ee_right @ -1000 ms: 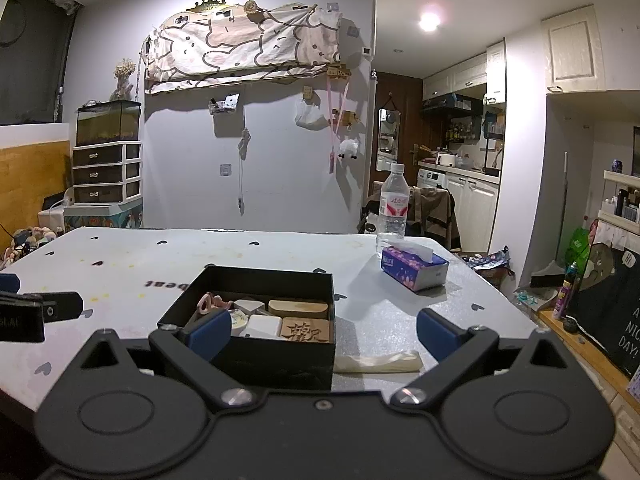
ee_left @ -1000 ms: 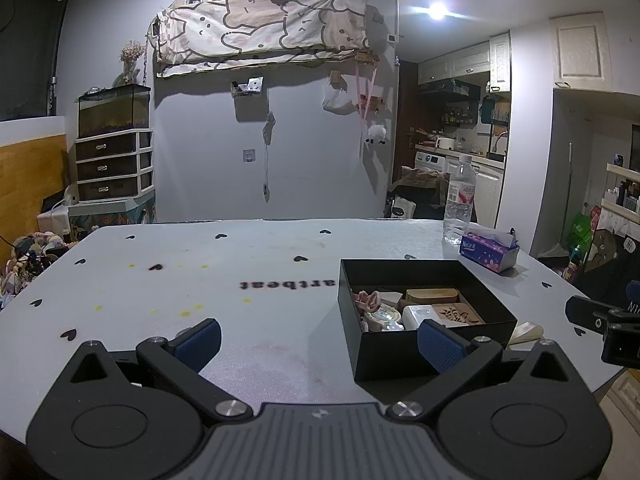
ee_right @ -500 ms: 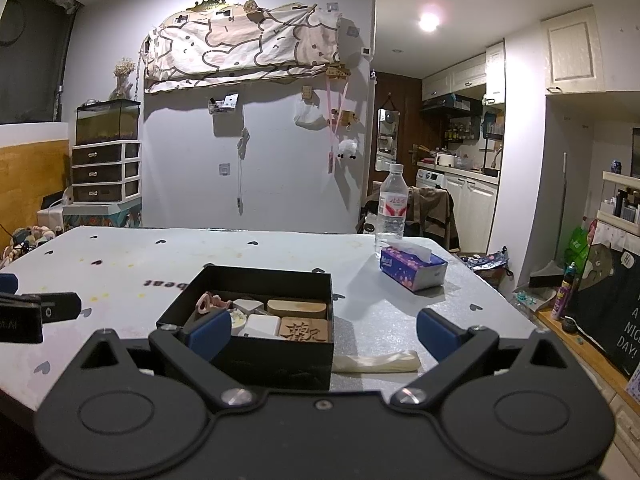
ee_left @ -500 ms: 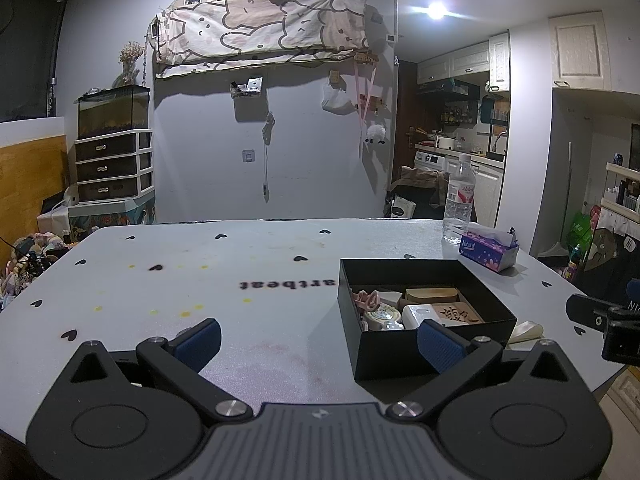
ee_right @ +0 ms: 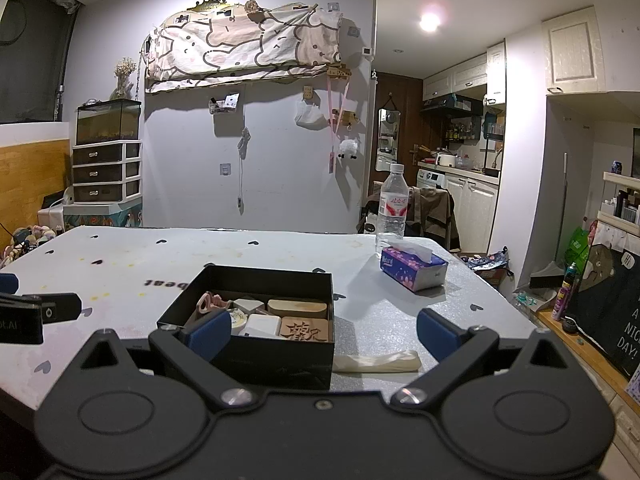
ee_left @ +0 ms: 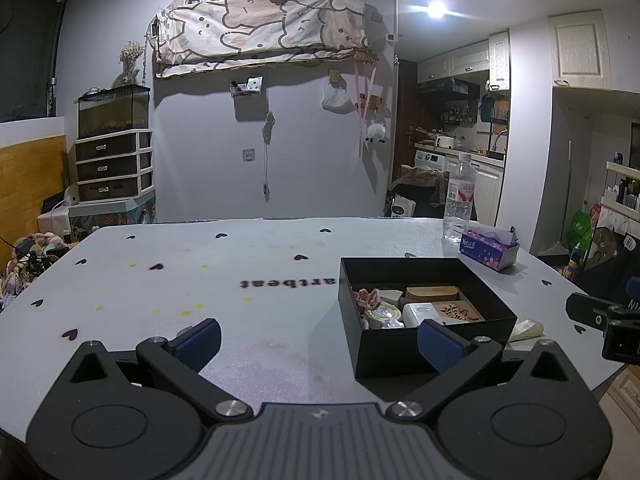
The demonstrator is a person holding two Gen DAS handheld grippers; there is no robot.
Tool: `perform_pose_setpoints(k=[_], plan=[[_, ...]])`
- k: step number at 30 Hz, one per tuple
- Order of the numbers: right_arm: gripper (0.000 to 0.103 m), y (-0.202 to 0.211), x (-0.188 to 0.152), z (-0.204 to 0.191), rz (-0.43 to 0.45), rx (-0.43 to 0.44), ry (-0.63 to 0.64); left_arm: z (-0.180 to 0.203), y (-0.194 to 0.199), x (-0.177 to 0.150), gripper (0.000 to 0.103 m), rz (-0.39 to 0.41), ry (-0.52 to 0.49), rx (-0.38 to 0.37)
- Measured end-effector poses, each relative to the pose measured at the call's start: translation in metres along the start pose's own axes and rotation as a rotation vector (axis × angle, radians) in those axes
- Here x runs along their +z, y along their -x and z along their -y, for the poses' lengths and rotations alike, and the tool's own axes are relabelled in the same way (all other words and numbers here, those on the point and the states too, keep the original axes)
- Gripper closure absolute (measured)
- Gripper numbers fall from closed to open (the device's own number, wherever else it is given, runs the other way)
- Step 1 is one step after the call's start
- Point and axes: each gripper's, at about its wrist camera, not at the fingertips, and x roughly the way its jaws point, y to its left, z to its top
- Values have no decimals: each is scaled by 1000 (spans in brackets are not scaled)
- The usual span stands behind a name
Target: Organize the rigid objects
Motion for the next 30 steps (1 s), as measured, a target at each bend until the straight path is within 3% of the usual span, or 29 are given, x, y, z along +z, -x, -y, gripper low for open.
perform_pose_setpoints(k=[30], plan=[[2,-1,0,0,-7,0,10,1,0,0,0,-1,-2,1]])
